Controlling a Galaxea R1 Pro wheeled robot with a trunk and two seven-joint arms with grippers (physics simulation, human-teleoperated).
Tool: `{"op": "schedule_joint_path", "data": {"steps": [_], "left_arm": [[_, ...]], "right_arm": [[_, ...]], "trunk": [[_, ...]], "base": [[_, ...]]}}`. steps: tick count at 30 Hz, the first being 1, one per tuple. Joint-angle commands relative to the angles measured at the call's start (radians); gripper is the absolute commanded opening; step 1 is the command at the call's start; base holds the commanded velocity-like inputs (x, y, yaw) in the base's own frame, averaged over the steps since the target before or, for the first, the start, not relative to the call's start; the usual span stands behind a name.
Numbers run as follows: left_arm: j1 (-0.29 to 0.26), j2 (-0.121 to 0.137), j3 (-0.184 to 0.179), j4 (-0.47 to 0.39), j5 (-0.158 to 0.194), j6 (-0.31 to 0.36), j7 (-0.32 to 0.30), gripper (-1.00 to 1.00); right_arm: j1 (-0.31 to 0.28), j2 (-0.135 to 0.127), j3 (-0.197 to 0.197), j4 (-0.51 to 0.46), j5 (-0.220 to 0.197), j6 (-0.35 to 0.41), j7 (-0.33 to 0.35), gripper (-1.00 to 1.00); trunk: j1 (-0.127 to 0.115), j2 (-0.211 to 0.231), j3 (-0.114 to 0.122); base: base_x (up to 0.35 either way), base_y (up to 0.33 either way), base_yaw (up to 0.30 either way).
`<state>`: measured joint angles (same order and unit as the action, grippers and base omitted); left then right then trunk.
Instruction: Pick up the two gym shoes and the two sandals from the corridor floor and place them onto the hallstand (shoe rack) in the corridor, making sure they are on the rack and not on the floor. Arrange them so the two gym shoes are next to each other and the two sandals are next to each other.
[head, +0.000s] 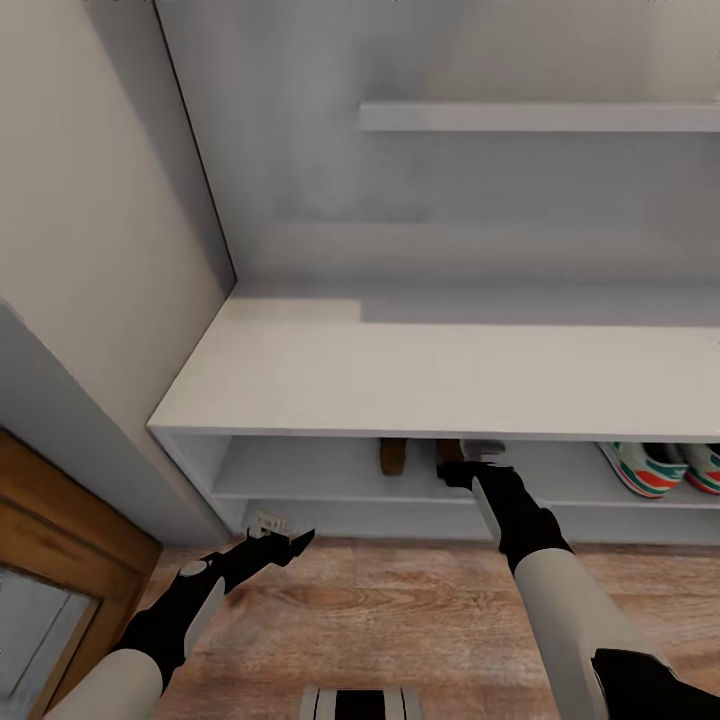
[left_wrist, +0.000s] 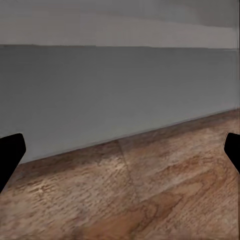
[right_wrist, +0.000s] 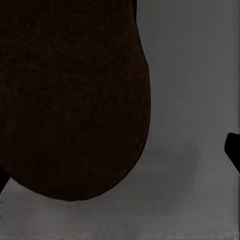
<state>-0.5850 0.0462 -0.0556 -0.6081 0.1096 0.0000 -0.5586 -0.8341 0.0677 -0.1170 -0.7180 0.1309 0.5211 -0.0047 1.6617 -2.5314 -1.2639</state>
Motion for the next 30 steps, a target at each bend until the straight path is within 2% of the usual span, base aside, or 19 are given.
{"op": "schedule_joint_path", "data": {"steps": [1, 30], "left_arm": [[-0.001, 0.001, -0.006, 0.001, 0.010, 0.000, 0.000, 1.00], [-0.001, 0.001, -0.006, 0.001, 0.010, 0.000, 0.000, 1.00]], "right_arm": [[0.000, 0.001, -0.004, -0.001, 0.010, 0.005, 0.003, 1.00], [0.000, 0.001, -0.004, -0.001, 0.010, 0.005, 0.003, 1.00]], "trunk": [[-0.001, 0.000, -0.001], [-0.001, 0.000, -0.001]], "base": [[-0.227, 0.000, 0.000], [-0.324, 0.000, 0.000]]}}
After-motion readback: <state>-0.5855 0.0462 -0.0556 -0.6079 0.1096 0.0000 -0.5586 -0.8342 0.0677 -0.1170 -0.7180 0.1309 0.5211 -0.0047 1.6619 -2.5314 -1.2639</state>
